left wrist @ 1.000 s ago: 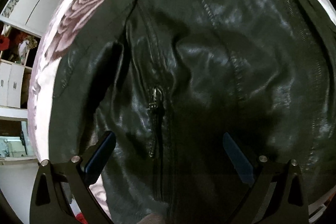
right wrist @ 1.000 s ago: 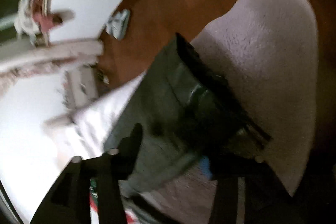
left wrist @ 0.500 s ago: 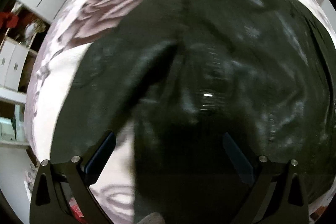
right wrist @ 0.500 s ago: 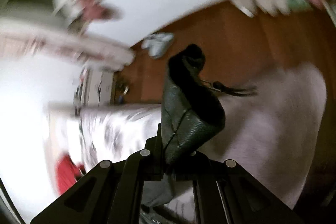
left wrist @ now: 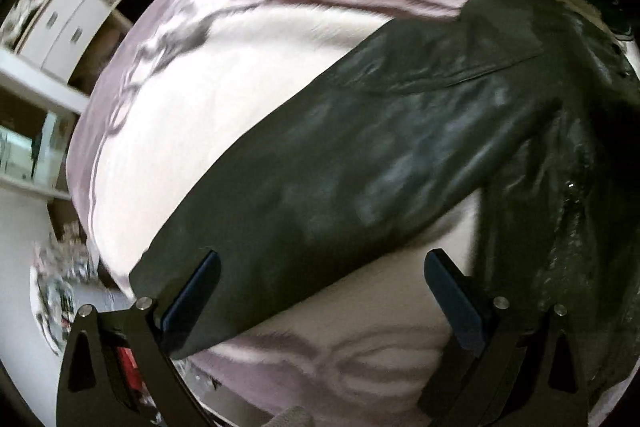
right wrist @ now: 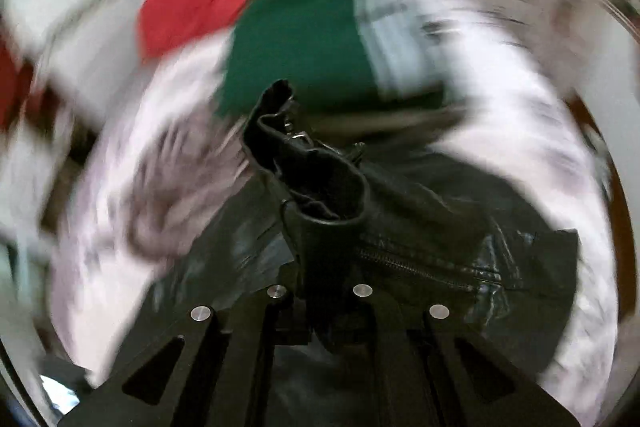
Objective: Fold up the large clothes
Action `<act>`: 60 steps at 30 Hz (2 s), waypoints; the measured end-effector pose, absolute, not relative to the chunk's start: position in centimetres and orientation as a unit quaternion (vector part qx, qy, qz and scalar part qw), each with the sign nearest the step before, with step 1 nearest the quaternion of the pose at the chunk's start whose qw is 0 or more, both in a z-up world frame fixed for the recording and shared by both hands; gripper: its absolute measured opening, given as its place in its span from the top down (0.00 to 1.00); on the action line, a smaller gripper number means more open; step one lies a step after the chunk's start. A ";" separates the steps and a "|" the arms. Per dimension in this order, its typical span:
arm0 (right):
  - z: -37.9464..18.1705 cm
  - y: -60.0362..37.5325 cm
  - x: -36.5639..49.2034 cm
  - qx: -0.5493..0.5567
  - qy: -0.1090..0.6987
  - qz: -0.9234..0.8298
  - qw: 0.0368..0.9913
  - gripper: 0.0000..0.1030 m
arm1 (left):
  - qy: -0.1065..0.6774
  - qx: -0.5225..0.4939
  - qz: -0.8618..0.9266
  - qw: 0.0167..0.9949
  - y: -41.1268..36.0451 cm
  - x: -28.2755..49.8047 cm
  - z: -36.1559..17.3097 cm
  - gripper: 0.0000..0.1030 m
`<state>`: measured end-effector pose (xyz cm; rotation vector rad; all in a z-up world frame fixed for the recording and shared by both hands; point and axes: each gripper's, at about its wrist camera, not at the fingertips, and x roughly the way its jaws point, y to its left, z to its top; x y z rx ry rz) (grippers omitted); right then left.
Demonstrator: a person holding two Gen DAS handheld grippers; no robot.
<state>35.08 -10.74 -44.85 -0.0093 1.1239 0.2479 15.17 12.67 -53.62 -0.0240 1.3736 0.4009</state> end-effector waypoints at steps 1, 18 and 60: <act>-47.3 -6.9 35.2 -0.049 0.544 0.137 0.826 0.96 | 0.631 -0.015 0.184 0.753 13.1 15.0 -53.7 0.00; -50.9 -25.1 26.1 -0.014 0.648 -0.069 0.758 0.48 | 0.642 -0.029 0.221 0.733 16.6 12.0 -54.1 0.00; -54.2 -37.5 25.8 0.097 0.611 -0.130 0.775 0.61 | 0.670 -0.086 0.315 0.667 17.9 9.1 -57.5 0.00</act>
